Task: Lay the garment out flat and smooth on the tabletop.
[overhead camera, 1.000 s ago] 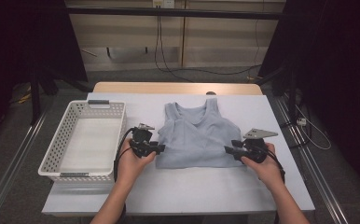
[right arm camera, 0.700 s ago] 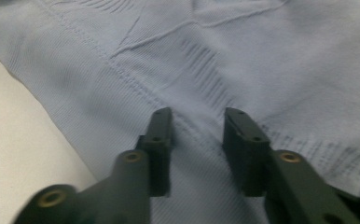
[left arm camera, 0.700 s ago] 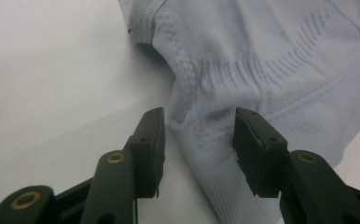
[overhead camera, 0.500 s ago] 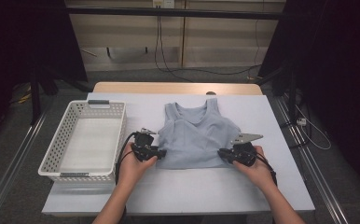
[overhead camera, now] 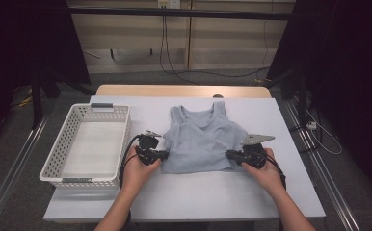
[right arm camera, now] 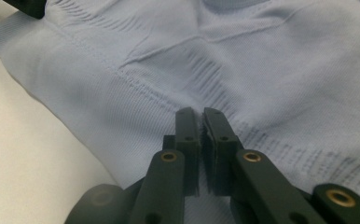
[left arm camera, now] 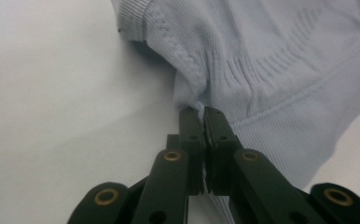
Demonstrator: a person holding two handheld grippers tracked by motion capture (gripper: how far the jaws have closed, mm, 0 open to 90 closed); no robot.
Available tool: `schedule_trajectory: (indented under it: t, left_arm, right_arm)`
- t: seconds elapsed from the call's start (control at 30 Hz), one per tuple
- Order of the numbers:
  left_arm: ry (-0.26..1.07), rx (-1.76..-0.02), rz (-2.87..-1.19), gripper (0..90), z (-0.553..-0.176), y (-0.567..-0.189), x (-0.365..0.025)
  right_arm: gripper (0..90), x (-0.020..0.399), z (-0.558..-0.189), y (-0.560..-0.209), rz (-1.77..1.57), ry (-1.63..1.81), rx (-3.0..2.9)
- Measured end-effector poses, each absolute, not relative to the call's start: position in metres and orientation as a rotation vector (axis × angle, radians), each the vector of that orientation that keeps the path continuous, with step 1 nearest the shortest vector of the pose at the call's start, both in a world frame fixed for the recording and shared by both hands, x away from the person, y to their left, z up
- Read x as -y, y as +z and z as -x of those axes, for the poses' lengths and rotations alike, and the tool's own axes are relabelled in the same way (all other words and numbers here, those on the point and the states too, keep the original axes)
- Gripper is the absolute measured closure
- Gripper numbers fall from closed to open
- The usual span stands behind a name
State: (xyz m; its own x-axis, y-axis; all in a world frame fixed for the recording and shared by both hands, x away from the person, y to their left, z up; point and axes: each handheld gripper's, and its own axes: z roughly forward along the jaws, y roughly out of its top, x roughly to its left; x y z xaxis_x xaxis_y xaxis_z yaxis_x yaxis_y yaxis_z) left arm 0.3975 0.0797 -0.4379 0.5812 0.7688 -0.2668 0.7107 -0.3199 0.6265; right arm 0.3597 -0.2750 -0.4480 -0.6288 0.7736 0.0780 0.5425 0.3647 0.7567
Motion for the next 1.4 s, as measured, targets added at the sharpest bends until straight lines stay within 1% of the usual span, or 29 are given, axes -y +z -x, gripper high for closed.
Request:
schedule_trajectory:
  t: [0.2,0.53,0.73,0.77,0.83,0.87,0.97,1.0,1.13,1.23,1.3,1.4]
  left_arm:
    - [0.114,-1.190,-2.028,87.7,-0.397,-0.424,-0.088]
    - [0.148,-1.238,-2.091,87.6,-0.405,-0.441,-0.082]
    - [0.160,-1.236,-2.109,86.3,-0.406,-0.450,-0.080]
    - [0.145,-1.239,-2.103,86.1,-0.405,-0.449,-0.080]
    - [0.137,-1.228,-2.104,84.0,-0.404,-0.446,-0.081]
    - [0.142,-1.226,-2.097,80.4,-0.403,-0.445,-0.082]
    - [0.145,-1.198,-2.078,73.4,-0.400,-0.438,-0.084]
    - [0.129,-1.187,-2.069,73.2,-0.400,-0.434,-0.085]
    - [0.133,-1.111,-2.047,66.6,-0.398,-0.427,-0.081]
    - [0.133,-1.037,-2.066,63.1,-0.398,-0.431,-0.071]
    - [0.154,-0.991,-2.088,57.9,-0.401,-0.438,-0.065]
    - [0.157,-0.983,-2.104,54.5,-0.405,-0.448,-0.060]
  right_arm:
    - [86.2,0.280,-0.363,-0.439,-1.184,1.212,-2.298]
    - [85.9,0.274,-0.376,-0.454,-1.233,1.176,-2.327]
    - [83.2,0.272,-0.376,-0.458,-1.218,1.151,-2.346]
    - [83.1,0.272,-0.375,-0.459,-1.215,1.150,-2.347]
    - [83.1,0.272,-0.374,-0.459,-1.214,1.151,-2.344]
    - [82.9,0.272,-0.373,-0.459,-1.214,1.151,-2.340]
    - [82.3,0.272,-0.372,-0.459,-1.209,1.148,-2.338]
    - [82.1,0.272,-0.372,-0.459,-1.211,1.147,-2.337]
    - [81.5,0.271,-0.371,-0.459,-1.218,1.146,-2.335]
    - [81.2,0.271,-0.371,-0.459,-1.220,1.145,-2.334]
    - [81.2,0.271,-0.372,-0.459,-1.225,1.151,-2.333]
    - [81.1,0.271,-0.371,-0.459,-1.225,1.150,-2.334]
